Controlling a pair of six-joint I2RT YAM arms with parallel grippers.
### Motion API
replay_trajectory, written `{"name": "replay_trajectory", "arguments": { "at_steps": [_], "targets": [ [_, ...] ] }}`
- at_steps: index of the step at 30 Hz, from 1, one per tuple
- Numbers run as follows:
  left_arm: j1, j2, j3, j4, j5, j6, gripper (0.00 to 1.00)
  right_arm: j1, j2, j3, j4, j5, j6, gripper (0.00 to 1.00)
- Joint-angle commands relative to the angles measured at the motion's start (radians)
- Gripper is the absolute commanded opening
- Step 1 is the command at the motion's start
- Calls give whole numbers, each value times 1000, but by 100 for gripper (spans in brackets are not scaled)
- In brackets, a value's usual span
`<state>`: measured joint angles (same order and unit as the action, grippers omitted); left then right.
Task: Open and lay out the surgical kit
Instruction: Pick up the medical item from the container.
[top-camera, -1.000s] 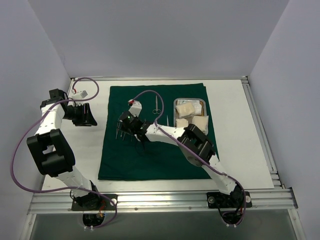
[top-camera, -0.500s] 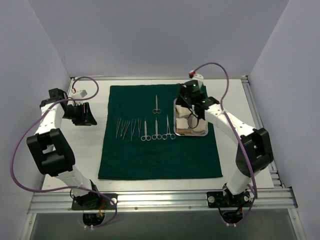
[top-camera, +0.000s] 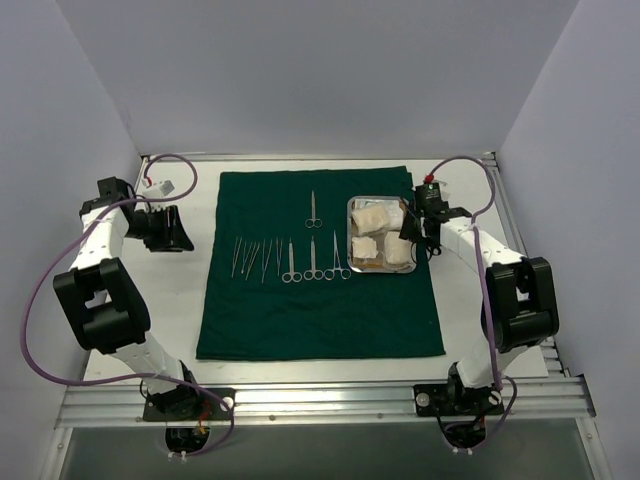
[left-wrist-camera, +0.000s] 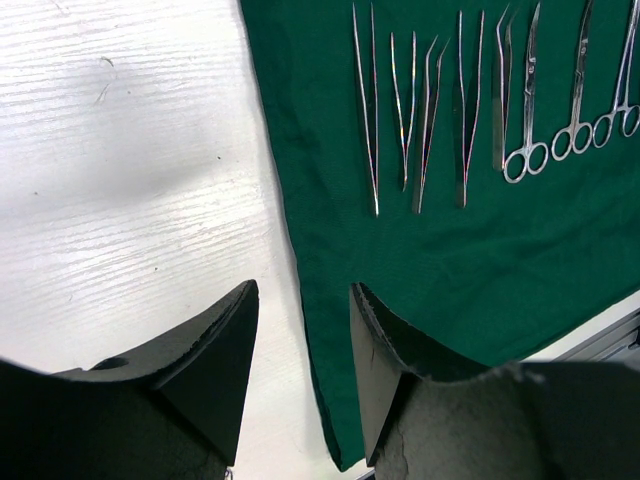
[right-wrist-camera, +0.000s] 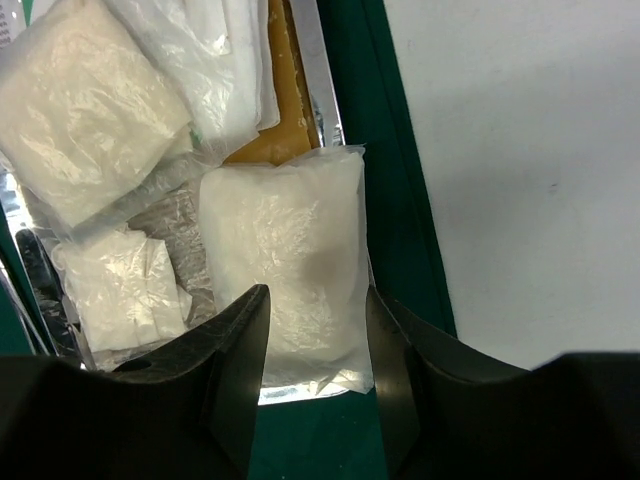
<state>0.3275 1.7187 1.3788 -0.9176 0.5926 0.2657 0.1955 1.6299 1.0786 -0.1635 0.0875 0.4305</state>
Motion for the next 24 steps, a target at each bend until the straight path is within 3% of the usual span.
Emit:
{"name": "replay_trajectory", "arguments": {
  "at_steps": [1, 24],
  "targets": [
    [-5, -45, 46, -6, -4, -2, 50, -5, 47, 10, -1, -25, -41, 40],
    [-5, -16, 57, -3, 3, 0, 50, -5, 140, -2, 32, -54, -59, 38]
  ]
}}
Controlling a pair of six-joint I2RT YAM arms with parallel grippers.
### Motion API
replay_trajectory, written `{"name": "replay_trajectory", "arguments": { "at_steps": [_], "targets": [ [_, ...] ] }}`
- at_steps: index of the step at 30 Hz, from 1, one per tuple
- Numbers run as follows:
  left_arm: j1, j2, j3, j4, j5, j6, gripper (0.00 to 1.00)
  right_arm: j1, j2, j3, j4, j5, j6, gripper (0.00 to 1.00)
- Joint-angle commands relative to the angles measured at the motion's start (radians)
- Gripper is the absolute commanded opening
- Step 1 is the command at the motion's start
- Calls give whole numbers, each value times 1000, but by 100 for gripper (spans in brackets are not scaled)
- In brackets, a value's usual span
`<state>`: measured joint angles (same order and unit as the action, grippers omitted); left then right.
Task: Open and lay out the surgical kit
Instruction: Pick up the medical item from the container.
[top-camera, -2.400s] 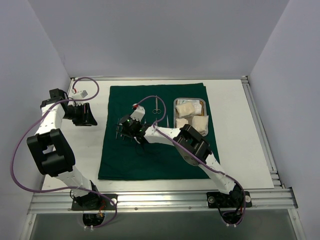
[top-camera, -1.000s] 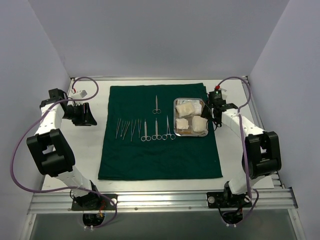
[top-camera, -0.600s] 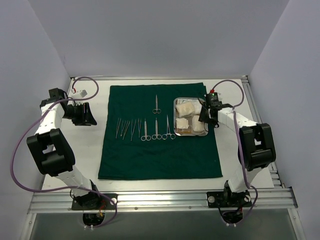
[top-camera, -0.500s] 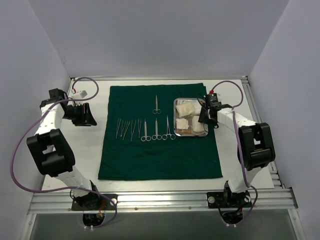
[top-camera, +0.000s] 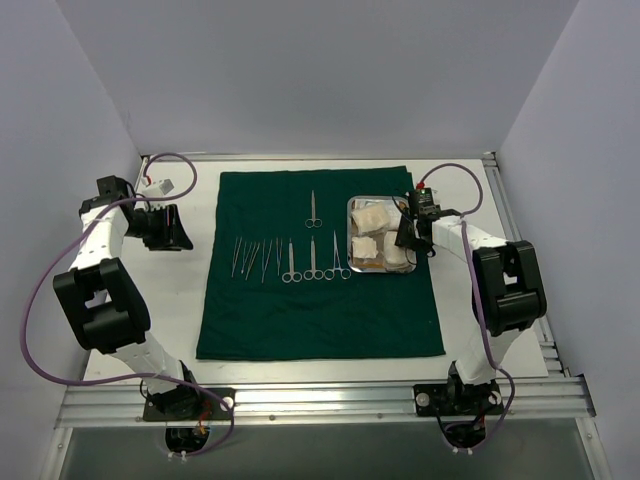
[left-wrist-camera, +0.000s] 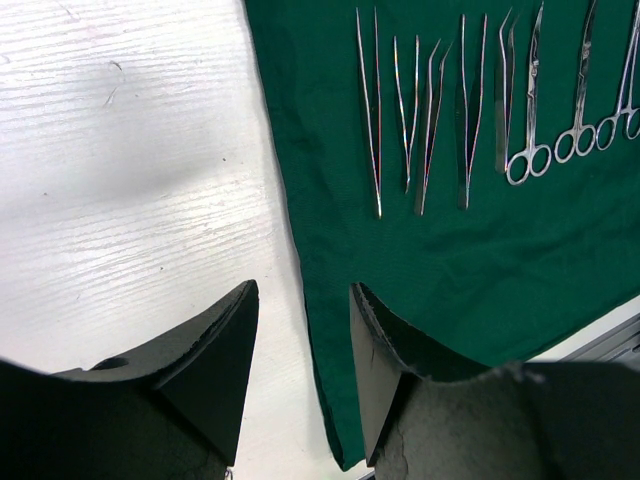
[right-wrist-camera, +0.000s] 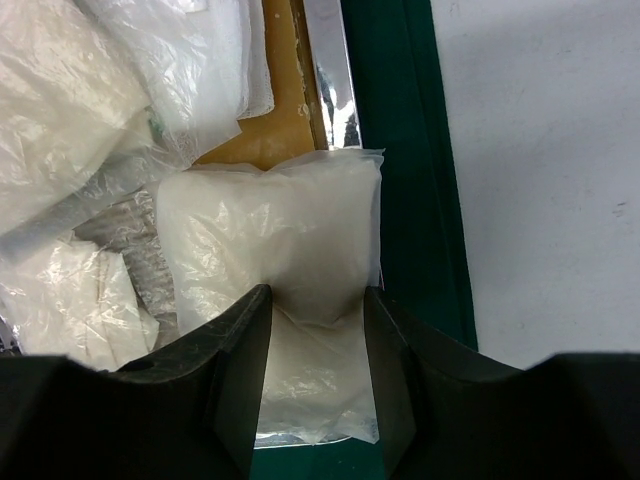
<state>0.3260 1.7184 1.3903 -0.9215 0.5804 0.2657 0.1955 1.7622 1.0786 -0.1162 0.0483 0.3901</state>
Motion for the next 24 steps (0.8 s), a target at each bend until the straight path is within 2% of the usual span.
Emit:
{"name": "replay_trajectory", "arguments": {
  "at_steps": [1, 5, 8, 9, 11, 24],
  "targets": [
    [-4, -16, 46, 3, 13, 1, 50, -4, 13, -2, -13, -18, -19, 38],
    [-4, -16, 46, 1, 15, -2, 50, 2, 25, 0, -7, -22, -17, 33],
    [-4, -17, 46, 3, 15, -2, 51, 8, 28, 6, -10, -16, -17, 17],
    [-2, -19, 46, 1, 15, 0, 50, 9, 22, 6, -10, -11, -17, 6],
    [-4, -20, 47, 1, 13, 0, 51, 13, 11, 9, -13, -1, -17, 1],
    [-4, -32, 59, -8, 18, 0, 51, 36, -180, 67, -109, 38, -37, 0]
  ]
}}
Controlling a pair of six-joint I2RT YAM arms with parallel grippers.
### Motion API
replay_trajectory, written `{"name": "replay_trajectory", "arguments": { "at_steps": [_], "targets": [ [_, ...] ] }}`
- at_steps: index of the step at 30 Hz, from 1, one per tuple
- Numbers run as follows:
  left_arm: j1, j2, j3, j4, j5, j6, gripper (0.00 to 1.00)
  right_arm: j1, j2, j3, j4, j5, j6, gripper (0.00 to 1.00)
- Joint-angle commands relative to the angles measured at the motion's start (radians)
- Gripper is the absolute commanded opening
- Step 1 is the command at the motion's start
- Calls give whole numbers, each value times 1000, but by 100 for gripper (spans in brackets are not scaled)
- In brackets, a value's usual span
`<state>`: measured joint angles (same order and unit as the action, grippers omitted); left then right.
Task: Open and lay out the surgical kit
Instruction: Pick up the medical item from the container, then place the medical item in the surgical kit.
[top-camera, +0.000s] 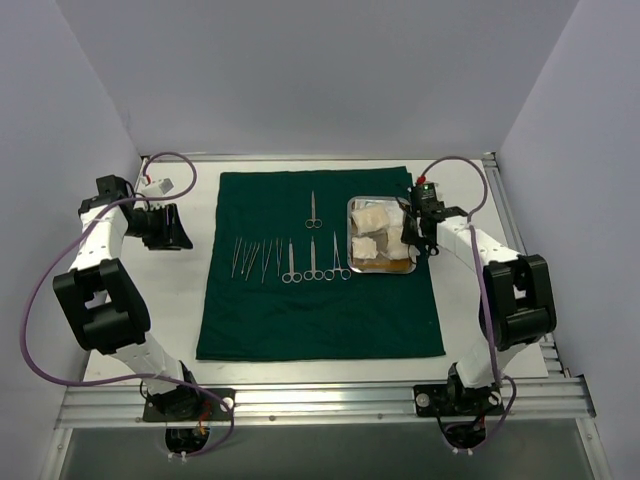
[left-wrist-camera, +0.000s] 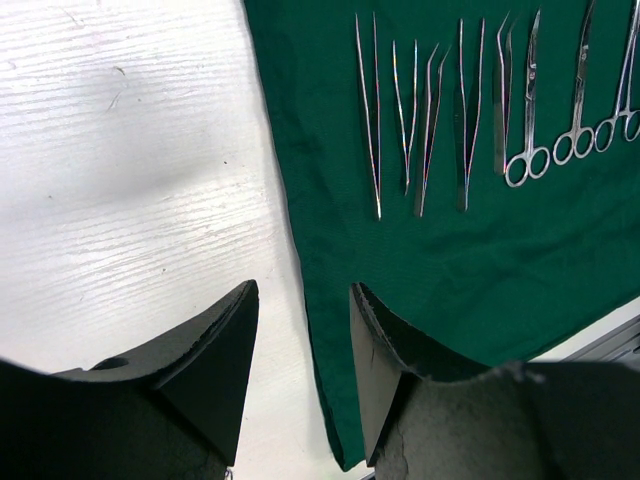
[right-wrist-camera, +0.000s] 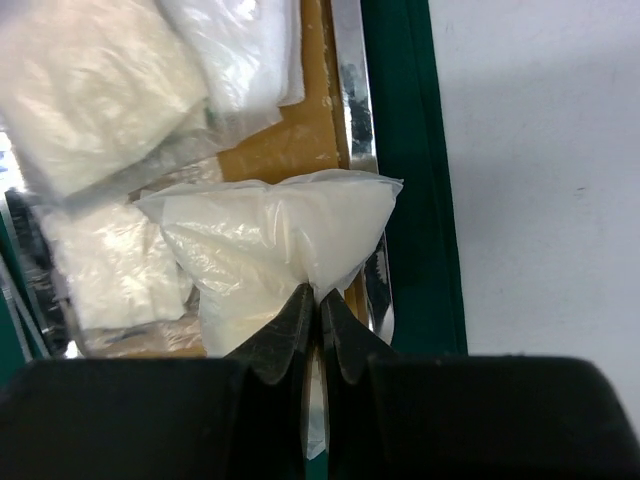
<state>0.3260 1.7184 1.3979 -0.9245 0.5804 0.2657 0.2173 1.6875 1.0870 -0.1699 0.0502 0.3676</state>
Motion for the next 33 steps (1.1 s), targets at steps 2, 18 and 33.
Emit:
{"name": "replay_trajectory", "arguments": {
  "at_steps": [2, 18, 33],
  "targets": [
    [-4, -37, 55, -7, 19, 0, 51, 24, -136, 71, -68, 43, -15, 0],
    [-8, -52, 75, -37, 55, -3, 50, 295, -178, 283, 134, 197, 123, 0],
    [-13, -57, 52, -39, 30, 13, 51, 485, 582, 1103, 260, 126, 217, 0]
  ]
}}
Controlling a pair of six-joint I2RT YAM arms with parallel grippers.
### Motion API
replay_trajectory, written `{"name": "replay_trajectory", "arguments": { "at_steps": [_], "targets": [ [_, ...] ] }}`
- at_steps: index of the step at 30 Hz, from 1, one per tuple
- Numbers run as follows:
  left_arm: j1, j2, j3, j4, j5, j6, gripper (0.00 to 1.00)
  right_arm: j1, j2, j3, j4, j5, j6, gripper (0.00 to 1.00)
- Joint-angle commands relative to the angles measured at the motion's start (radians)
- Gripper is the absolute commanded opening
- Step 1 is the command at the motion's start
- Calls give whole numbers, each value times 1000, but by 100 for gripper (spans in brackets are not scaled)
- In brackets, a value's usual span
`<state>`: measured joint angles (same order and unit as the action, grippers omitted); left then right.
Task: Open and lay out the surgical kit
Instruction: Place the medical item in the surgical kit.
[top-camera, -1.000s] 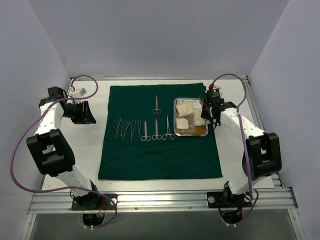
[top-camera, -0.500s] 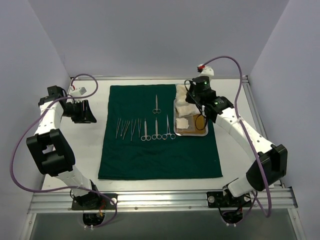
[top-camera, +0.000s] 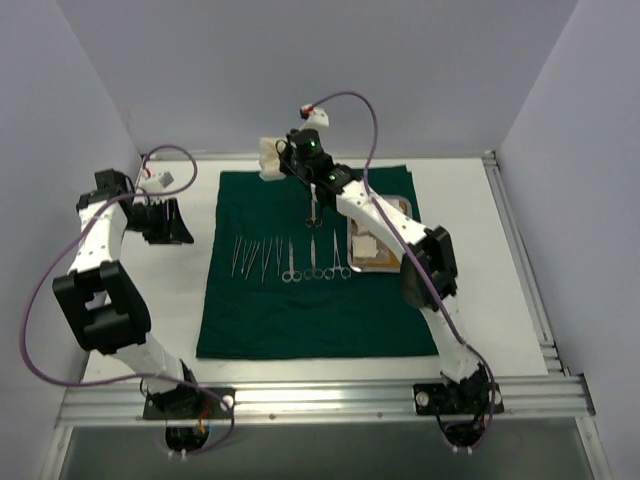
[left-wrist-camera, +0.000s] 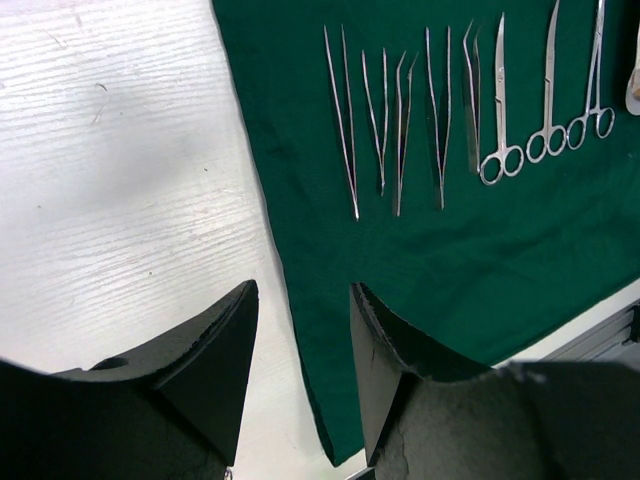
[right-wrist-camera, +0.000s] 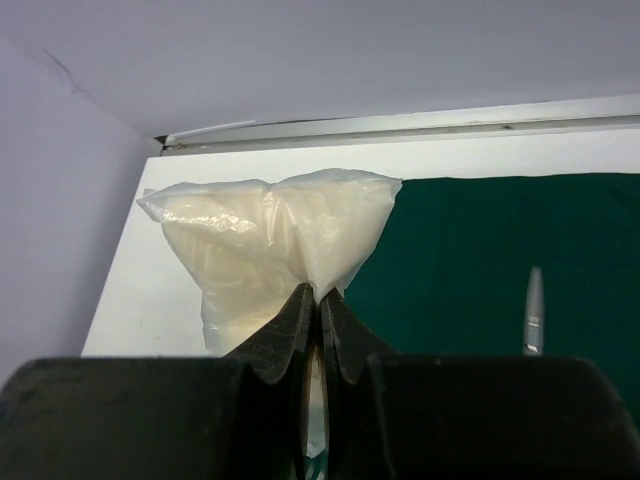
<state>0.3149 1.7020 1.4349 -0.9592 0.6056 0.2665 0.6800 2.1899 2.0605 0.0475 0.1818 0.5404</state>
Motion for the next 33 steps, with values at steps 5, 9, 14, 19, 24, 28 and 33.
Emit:
{"name": "replay_trajectory", "arguments": {
  "at_steps": [5, 9, 14, 19, 24, 28, 33],
  "targets": [
    [-2, -21, 22, -6, 5, 13, 51, 56, 287, 273, 145, -5, 159, 0],
    [-2, -10, 16, -1, 8, 13, 51, 90, 378, 320, 209, 80, 176, 0],
    [-2, -8, 2, 7, 14, 11, 51, 102, 467, 332, 219, 120, 230, 0],
    [-2, -8, -1, 11, 17, 8, 51, 104, 525, 334, 212, 139, 285, 0],
    [-2, -5, 2, 11, 16, 8, 50, 105, 554, 326, 184, 137, 314, 0],
    [-2, -5, 1, 11, 14, 10, 51, 105, 533, 300, 189, 137, 311, 17],
    [-2, -5, -2, 11, 14, 11, 50, 108, 475, 293, 198, 139, 254, 32]
  ]
}}
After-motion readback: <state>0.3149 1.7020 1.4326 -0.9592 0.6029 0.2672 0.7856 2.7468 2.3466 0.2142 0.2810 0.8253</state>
